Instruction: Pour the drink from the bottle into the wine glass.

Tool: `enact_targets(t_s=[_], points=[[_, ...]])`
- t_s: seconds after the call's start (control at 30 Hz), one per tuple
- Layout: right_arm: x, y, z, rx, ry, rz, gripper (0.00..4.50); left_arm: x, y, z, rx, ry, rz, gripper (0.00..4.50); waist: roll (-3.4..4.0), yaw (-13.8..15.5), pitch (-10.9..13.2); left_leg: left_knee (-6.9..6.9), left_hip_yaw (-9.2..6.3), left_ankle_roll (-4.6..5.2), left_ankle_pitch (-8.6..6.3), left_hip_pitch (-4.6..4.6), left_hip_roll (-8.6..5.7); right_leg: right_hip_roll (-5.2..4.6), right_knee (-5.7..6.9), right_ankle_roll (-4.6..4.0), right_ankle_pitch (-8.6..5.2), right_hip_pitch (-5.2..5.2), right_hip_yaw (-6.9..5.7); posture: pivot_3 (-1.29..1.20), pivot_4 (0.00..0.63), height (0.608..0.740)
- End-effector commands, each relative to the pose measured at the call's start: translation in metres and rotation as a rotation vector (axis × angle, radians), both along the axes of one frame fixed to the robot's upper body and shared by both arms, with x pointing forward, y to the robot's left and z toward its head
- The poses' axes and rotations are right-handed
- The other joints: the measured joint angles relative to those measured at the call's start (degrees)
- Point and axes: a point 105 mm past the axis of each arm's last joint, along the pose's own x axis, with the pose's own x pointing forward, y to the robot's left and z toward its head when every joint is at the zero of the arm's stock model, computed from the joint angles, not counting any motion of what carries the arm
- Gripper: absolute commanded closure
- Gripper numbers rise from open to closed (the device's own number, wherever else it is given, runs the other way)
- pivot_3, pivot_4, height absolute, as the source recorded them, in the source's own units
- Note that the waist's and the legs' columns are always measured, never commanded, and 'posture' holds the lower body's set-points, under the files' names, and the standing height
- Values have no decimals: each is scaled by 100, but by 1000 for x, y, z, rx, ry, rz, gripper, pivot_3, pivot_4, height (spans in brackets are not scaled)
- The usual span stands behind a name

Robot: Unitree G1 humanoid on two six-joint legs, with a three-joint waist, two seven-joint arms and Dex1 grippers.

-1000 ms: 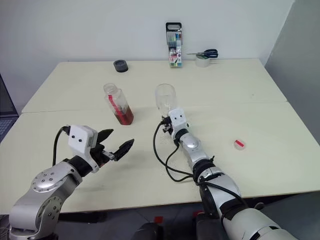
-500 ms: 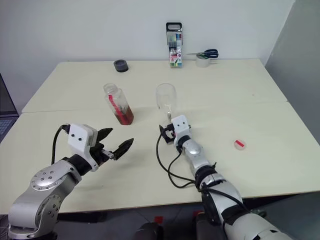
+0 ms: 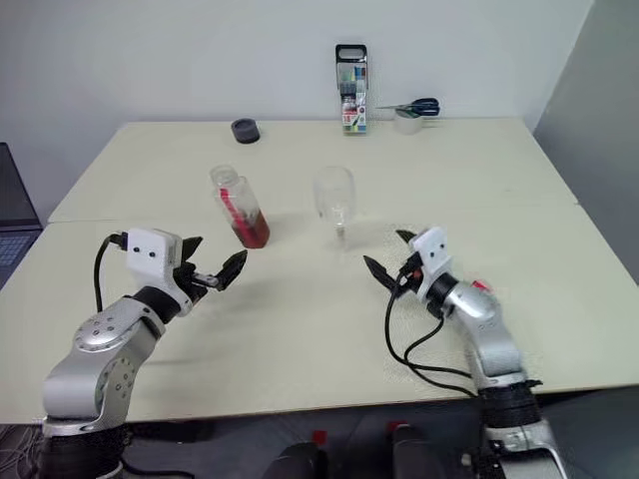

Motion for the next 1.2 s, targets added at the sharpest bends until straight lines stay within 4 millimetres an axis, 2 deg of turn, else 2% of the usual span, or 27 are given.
enact_targets(t_s=[0.03,0.2,0.37,0.47,0.63,0.93,1.2], points=[[-30,8,18,-26,15,133,27,8,4,8,5,-55,31,0,1,31,2,2,-1,0,0,-4,-2,-2,0,0,0,-1,-1,0,150,740],[-48,-2,36,-104,20,212,27,17,3,8,-10,-72,41,0,-5,46,3,12,-6,1,0,-12,-14,-9,-11,4,2,5,-6,0,150,740],[-46,-15,45,-146,26,206,27,28,0,6,-18,-79,32,0,-8,52,3,11,-5,1,0,-13,-13,-9,-14,4,2,5,-10,0,150,740],[-44,-16,58,-116,14,186,27,33,-6,6,-20,-83,12,0,-9,44,3,10,-4,1,0,-14,-11,-8,-13,4,2,3,-8,0,150,740],[-56,-5,78,-89,-10,200,27,43,-6,6,-17,-86,-2,0,-9,52,3,11,-6,-6,4,-17,-11,-9,-12,3,2,1,-10,0,150,740],[-58,-12,73,-80,18,132,27,64,-10,7,-9,-111,-27,0,-12,62,2,12,-6,-6,4,-22,-15,-11,-16,4,2,1,-11,0,150,740],[-59,-16,70,-79,27,93,27,83,-24,8,-20,-130,-65,0,-13,61,2,13,-5,-7,5,-23,-16,-11,-15,5,3,1,-14,0,150,740]])
